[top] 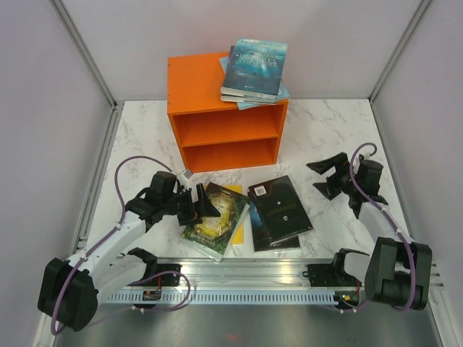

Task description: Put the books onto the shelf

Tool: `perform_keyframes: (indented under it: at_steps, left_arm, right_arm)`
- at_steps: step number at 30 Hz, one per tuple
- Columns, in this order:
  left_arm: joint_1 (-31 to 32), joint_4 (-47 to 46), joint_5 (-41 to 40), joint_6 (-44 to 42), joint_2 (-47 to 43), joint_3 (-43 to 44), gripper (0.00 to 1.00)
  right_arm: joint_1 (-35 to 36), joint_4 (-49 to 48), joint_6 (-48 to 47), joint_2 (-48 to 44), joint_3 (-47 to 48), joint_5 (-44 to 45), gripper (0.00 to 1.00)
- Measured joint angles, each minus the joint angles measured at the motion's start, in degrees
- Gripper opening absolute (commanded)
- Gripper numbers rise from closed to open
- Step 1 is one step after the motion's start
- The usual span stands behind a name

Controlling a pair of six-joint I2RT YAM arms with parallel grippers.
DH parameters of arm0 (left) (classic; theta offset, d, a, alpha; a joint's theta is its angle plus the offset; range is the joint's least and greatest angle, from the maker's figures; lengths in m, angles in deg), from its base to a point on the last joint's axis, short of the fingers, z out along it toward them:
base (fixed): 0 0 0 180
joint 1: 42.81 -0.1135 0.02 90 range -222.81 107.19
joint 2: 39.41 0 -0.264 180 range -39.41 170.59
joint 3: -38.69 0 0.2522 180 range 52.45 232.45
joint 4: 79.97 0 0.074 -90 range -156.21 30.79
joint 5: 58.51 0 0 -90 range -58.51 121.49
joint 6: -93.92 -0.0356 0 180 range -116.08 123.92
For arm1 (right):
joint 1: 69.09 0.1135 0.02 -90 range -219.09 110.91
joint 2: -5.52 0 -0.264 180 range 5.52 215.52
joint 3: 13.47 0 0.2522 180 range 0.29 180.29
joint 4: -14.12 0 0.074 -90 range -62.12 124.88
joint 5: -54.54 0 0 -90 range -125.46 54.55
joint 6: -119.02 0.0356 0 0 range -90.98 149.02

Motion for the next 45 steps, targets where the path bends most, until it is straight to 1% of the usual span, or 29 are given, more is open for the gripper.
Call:
perform_keyframes:
  at_steps: [4,9,10,14,18,20,22,23,26,27,29,30,31,32,33,34,35,37,41,45]
  left_arm:
    - [0.22,-1.25,0.72,0.02,1.33,0.00,1.00]
    - [0.26,-1.70,1.14,0.00,1.90,0.00,1.00]
    - [0.26,-1.75,1.25,0.00,1.97,0.00,1.00]
    - [0.26,-1.79,1.27,-0.02,2.01,0.00,1.00]
    - [0.26,-1.88,1.29,-0.02,2.32,-0.02,1.00]
    - [0.26,-2.19,1.31,-0.02,2.67,-0.07,1.00]
    - [0.26,-2.47,1.29,-0.02,3.02,-0.13,1.00]
    - [0.26,-2.58,1.31,-0.02,3.15,-0.15,1.00]
    - [0.26,-2.86,1.33,-0.02,3.52,-0.15,1.00]
    - [0.26,-3.02,1.36,-0.02,3.69,-0.17,1.00]
    - [0.26,-3.32,1.62,-0.02,3.98,-0.15,1.00]
    - [0.26,-3.52,1.75,-0.02,4.07,-0.15,1.00]
    - [0.26,-3.63,1.84,-0.02,4.13,-0.17,1.00]
    - [0.26,-3.74,1.86,-0.02,4.22,-0.15,1.00]
    - [0.26,-3.85,1.86,-0.02,4.24,-0.15,1.00]
    - [0.26,-3.91,1.88,-0.02,4.26,-0.15,1.00]
    - [0.26,-3.91,1.88,-0.02,4.26,-0.15,1.00]
    - [0.26,-3.91,1.88,-0.02,4.26,-0.15,1.00]
    - [0.26,-3.87,1.88,-0.02,4.13,-0.15,1.00]
    - [0.26,-3.85,1.86,-0.02,3.76,-0.15,1.00]
  right_arm:
    - [0.85,3.48,-3.37,-2.47,-9.25,-0.07,0.98]
    - [0.98,4.50,-7.98,-4.35,-14.56,-0.81,0.98]
    - [0.96,4.35,-8.00,-5.01,-15.85,-2.45,0.98]
    - [0.96,2.67,-9.20,-8.72,-19.34,-5.42,0.98]
    - [0.98,0.98,-9.90,-10.38,-21.70,-8.55,0.98]
    - [1.05,0.76,-10.32,-10.95,-22.49,-10.16,0.97]
    - [1.36,0.79,-10.78,-11.52,-23.06,-11.45,0.93]
    - [1.53,0.85,-10.95,-11.67,-23.26,-11.74,0.91]
    - [2.10,1.40,-12.04,-12.17,-23.91,-12.37,0.71]
    - [2.23,1.86,-12.26,-12.17,-24.20,-12.46,0.58]
    - [2.64,3.30,-13.33,-12.07,-24.87,-11.91,0.47]
    - [2.80,3.80,-13.27,-12.00,-25.27,-12.00,0.37]
    - [2.91,3.87,-13.49,-12.00,-25.53,-12.92,0.31]
    - [3.04,3.63,-13.70,-12.04,-25.51,-14.01,0.23]
    - [3.23,3.32,-13.88,-12.07,-25.51,-14.75,0.08]
    - [3.39,2.86,-14.32,-12.13,-25.51,-15.78,0.03]
    - [3.45,2.25,-14.25,-12.20,-25.51,-17.42,0.00]
    - [3.98,0.92,-14.10,-12.31,-25.07,-18.69,0.00]
    - [4.79,0.85,-13.62,-12.22,-24.50,-18.75,0.00]
    - [6.43,2.64,-12.17,-11.74,-20.83,-17.38,0.00]
